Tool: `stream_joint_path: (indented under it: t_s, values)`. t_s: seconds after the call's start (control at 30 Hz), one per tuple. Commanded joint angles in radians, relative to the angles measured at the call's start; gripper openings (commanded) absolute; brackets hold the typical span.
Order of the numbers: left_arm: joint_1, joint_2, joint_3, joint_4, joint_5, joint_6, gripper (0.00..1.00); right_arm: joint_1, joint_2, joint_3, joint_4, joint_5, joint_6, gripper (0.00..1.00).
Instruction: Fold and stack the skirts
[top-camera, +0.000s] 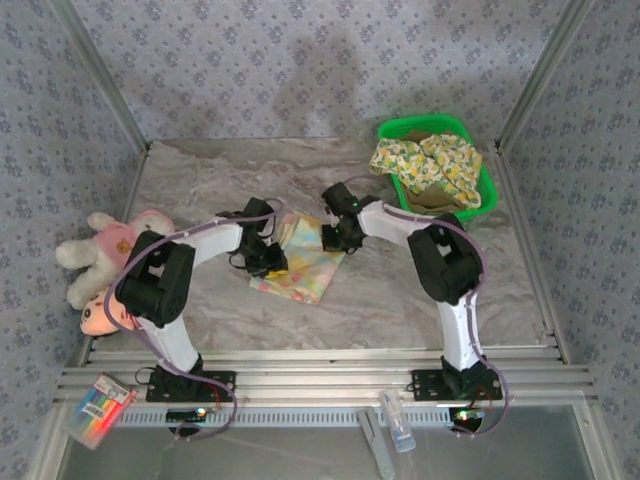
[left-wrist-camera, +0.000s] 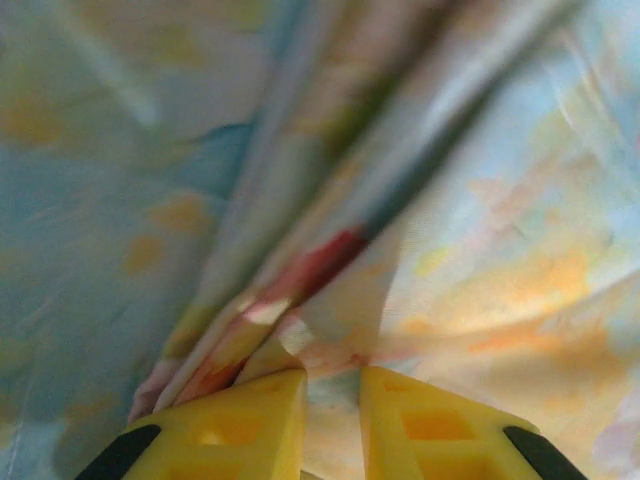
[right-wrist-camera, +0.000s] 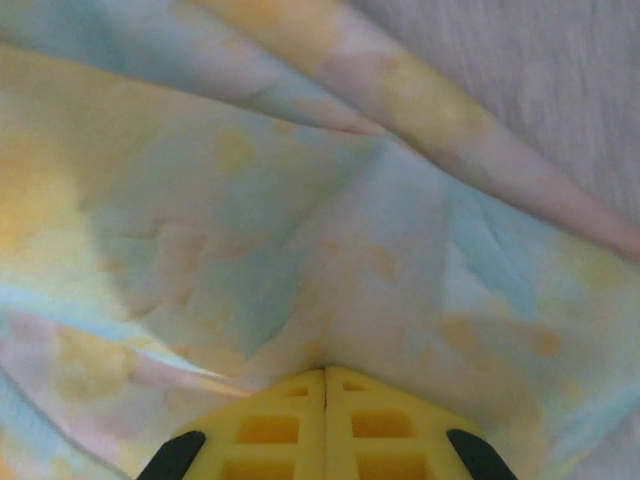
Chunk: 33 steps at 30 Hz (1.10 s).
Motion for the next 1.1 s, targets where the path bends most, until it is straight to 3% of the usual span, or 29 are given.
stream_joint_path:
  t_s: [0.0, 0.07, 0.1, 0.2, 0.27, 0.37, 0.43, 0.63, 0.87, 1.07]
  values:
    - [0.035, 0.022, 0.038, -0.067, -0.069, 0.095, 0.26, 0.044, -0.139, -0.199, 0.058, -0.115, 0.208, 0.12]
    - [0.037, 0.022, 0.078, -0.084, -0.085, 0.125, 0.26, 0.097, -0.23, -0.288, 0.164, -0.158, 0.284, 0.19]
    - [0.038, 0.007, 0.09, -0.084, -0.083, 0.136, 0.27, 0.118, -0.273, -0.298, 0.169, -0.116, 0.286, 0.23]
    - [0.038, -0.092, 0.109, -0.067, -0.071, 0.154, 0.41, 0.138, -0.405, -0.312, 0.137, 0.069, 0.183, 0.37]
    - [0.039, -0.16, 0.105, -0.059, -0.074, 0.147, 0.53, 0.101, -0.452, -0.373, 0.209, 0.067, 0.078, 0.46]
    - [0.042, -0.261, 0.051, -0.026, -0.074, 0.096, 0.66, -0.006, -0.418, -0.401, 0.301, -0.092, -0.1, 0.52]
    - [0.043, -0.311, 0.008, -0.018, -0.08, 0.062, 0.72, -0.043, -0.365, -0.359, 0.264, -0.148, -0.194, 0.53]
    - [0.043, -0.416, -0.13, -0.003, -0.11, -0.04, 0.77, -0.059, -0.216, -0.227, 0.152, -0.175, -0.36, 0.53]
    - [0.044, -0.426, -0.223, 0.073, -0.061, -0.133, 0.79, -0.052, -0.173, -0.188, 0.208, -0.271, -0.329, 0.48]
    - [0.044, -0.382, -0.231, 0.062, -0.134, -0.152, 0.73, -0.039, -0.228, -0.209, 0.263, -0.317, -0.316, 0.13]
